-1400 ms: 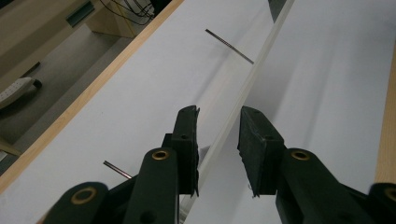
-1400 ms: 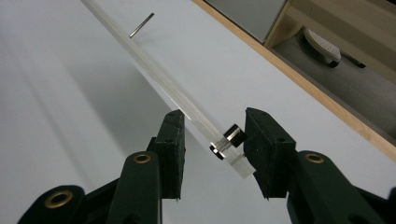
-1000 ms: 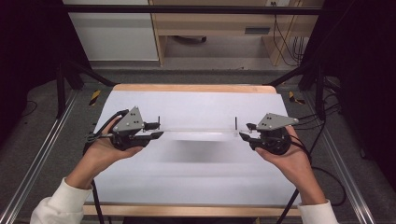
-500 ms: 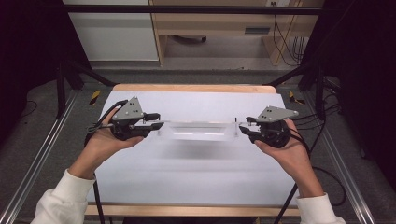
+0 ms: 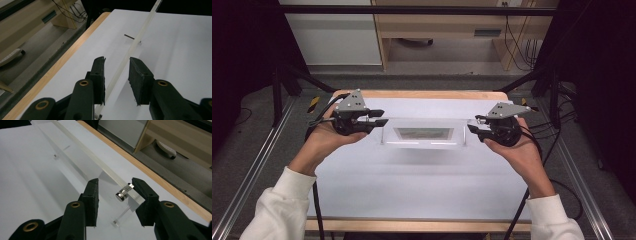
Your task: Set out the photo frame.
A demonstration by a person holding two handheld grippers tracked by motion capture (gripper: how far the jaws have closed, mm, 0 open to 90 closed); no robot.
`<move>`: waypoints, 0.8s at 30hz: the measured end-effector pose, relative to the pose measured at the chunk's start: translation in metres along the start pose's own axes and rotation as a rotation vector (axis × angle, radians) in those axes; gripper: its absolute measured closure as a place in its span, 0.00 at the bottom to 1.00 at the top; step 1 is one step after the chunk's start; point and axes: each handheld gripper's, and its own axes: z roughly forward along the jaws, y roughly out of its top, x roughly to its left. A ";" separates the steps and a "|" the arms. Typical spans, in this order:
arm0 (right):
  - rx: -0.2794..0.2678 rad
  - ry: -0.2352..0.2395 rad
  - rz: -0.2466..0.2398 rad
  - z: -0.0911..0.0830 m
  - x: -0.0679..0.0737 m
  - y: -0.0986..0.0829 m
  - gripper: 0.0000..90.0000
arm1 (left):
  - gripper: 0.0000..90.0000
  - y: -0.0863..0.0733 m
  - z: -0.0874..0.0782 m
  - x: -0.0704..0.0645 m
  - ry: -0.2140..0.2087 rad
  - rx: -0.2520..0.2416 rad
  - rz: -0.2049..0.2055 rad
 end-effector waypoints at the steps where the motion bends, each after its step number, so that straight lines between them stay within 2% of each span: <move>1: -0.002 0.000 0.002 0.001 -0.001 0.001 0.65 | 0.73 0.001 0.001 0.002 -0.003 -0.001 0.000; 16: -0.016 0.006 0.038 0.012 -0.017 0.009 0.63 | 0.75 0.009 0.009 0.030 -0.052 0.003 0.013; 18: -0.015 0.006 0.041 0.013 -0.019 0.010 0.63 | 0.74 0.009 0.011 0.033 -0.052 -0.003 0.000; 24: -0.009 0.007 0.052 0.017 -0.024 0.014 0.62 | 0.74 0.012 0.014 0.038 -0.046 0.006 0.001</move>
